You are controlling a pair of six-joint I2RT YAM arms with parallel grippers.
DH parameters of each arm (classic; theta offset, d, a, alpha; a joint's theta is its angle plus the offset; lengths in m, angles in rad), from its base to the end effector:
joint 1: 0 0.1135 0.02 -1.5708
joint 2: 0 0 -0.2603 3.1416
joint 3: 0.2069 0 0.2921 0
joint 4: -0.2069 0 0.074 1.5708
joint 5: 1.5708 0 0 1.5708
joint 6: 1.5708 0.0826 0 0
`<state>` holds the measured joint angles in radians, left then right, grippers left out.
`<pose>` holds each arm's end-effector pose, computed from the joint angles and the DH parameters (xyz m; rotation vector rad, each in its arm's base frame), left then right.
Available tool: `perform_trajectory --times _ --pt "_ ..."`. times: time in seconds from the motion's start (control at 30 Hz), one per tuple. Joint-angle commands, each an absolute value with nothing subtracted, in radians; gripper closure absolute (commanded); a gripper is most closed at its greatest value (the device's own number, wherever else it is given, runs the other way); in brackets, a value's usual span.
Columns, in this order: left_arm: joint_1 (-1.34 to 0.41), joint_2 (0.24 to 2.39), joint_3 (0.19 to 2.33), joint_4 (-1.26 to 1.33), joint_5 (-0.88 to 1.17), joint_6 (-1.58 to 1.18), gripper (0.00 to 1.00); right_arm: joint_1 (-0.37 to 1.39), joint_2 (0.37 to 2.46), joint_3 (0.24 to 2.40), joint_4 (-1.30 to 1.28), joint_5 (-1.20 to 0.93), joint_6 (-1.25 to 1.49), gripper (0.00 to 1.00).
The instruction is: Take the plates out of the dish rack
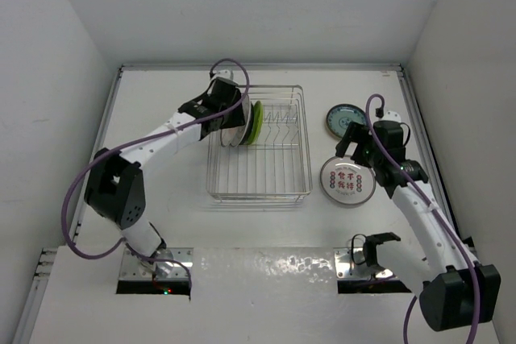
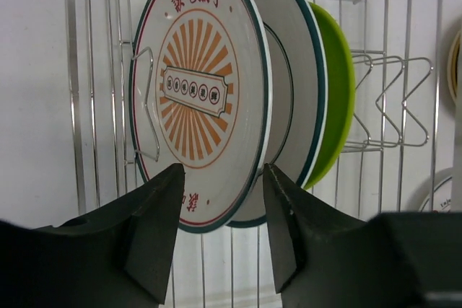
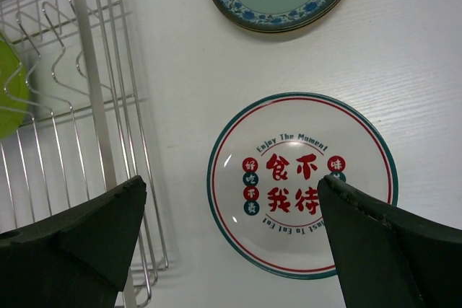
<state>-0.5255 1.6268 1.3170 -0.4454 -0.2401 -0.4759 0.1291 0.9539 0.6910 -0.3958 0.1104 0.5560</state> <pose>0.3883 -0.2024 0.2377 -0.0630 2.3098 -0.2344 0.2833 0.0276 0.2139 0.5329 2.1722 0.2520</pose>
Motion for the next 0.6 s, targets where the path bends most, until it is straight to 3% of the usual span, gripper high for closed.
perform_trajectory --times 0.0,0.1,0.13,0.23,0.37,0.57 --pt "-0.537 1.655 1.347 -0.388 -0.245 -0.483 0.57 0.138 0.919 0.687 -0.388 0.084 0.54 0.01" --pt "-0.535 1.684 1.353 -0.391 -0.247 -0.483 0.68 0.14 0.914 0.686 -0.396 0.072 0.538 0.01" --pt "-0.535 1.692 1.353 -0.393 -0.253 -0.482 0.77 0.14 0.908 0.683 -0.397 0.068 0.538 0.01" --pt "-0.535 1.68 1.359 -0.41 -0.276 -0.476 0.91 0.141 0.896 0.681 -0.408 0.069 0.54 0.01" --pt "-0.535 1.66 1.448 -0.511 -0.34 -0.433 1.0 0.143 0.862 0.681 -0.433 0.087 0.549 0.01" --pt "-0.534 1.632 1.668 -0.673 -0.422 -0.364 1.0 0.141 0.822 0.696 -0.446 0.097 0.561 0.01"
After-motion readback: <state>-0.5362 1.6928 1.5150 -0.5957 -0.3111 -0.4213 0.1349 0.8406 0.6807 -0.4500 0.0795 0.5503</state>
